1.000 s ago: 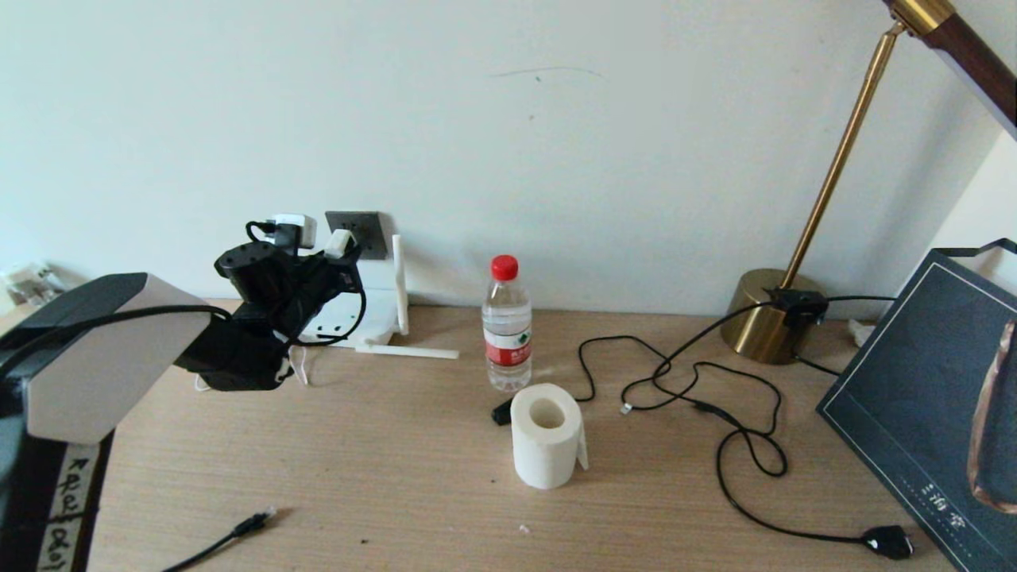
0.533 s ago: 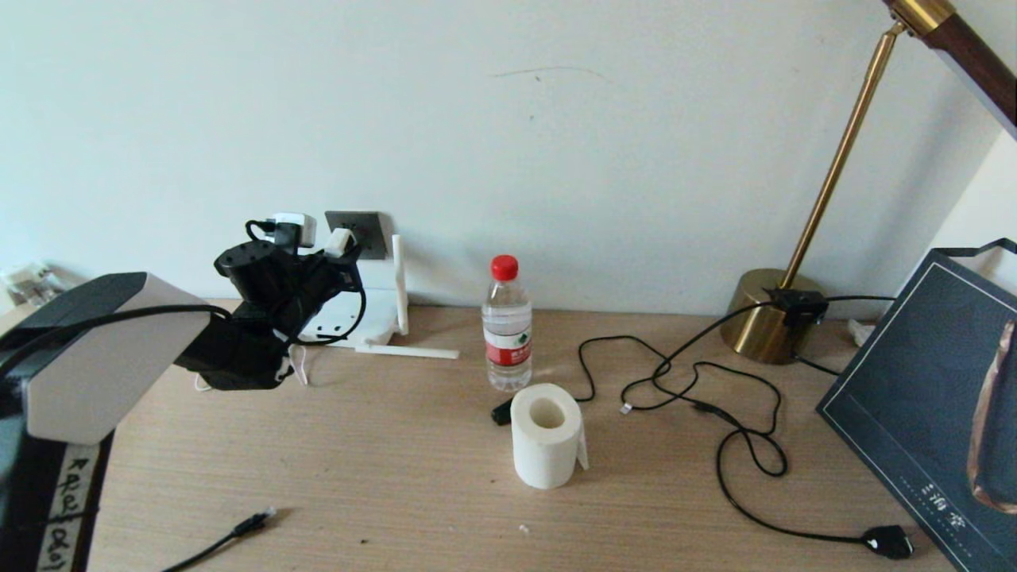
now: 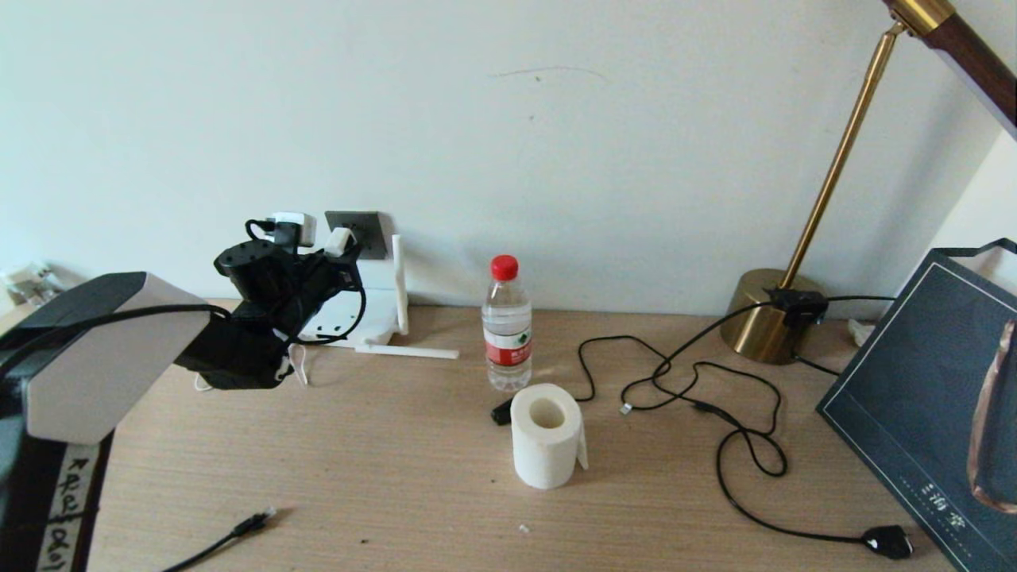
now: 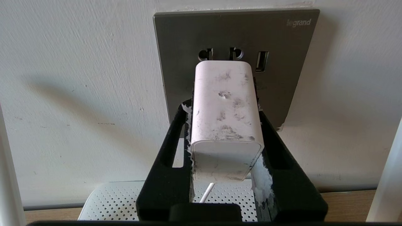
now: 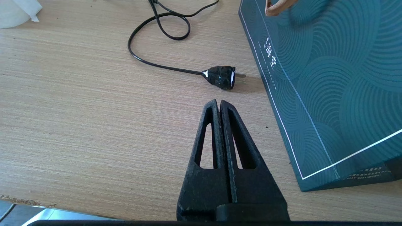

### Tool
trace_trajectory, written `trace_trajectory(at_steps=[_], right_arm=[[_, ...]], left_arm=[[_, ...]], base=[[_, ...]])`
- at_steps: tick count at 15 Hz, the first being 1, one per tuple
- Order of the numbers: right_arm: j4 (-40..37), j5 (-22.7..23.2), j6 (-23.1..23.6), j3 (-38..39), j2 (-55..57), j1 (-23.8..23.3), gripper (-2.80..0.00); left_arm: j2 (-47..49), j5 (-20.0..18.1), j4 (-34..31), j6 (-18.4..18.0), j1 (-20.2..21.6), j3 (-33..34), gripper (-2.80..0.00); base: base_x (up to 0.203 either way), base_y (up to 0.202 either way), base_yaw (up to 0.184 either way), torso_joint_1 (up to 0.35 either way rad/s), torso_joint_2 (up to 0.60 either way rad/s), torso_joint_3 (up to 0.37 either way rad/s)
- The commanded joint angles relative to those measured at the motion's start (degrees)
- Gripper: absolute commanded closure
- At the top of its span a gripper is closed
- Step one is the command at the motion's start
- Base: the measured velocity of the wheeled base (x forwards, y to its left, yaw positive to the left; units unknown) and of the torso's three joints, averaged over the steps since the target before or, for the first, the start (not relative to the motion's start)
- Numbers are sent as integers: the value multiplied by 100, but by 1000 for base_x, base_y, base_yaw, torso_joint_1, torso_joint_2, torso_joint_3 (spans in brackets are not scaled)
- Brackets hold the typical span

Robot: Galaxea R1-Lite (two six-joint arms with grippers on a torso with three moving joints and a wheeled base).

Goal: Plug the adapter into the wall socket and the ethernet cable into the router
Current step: Plug plug into socket

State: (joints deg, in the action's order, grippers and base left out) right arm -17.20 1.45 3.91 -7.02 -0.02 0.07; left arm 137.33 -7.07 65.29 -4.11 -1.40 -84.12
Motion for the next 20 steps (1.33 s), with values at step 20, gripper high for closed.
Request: trace_trajectory(at_steps=[20], right_arm=[[-11,-4,4,-1,2,1,0]], left_arm=[[-39,-5,10,-2,0,-26,0]], base=[[0,0,0,0,0,0]])
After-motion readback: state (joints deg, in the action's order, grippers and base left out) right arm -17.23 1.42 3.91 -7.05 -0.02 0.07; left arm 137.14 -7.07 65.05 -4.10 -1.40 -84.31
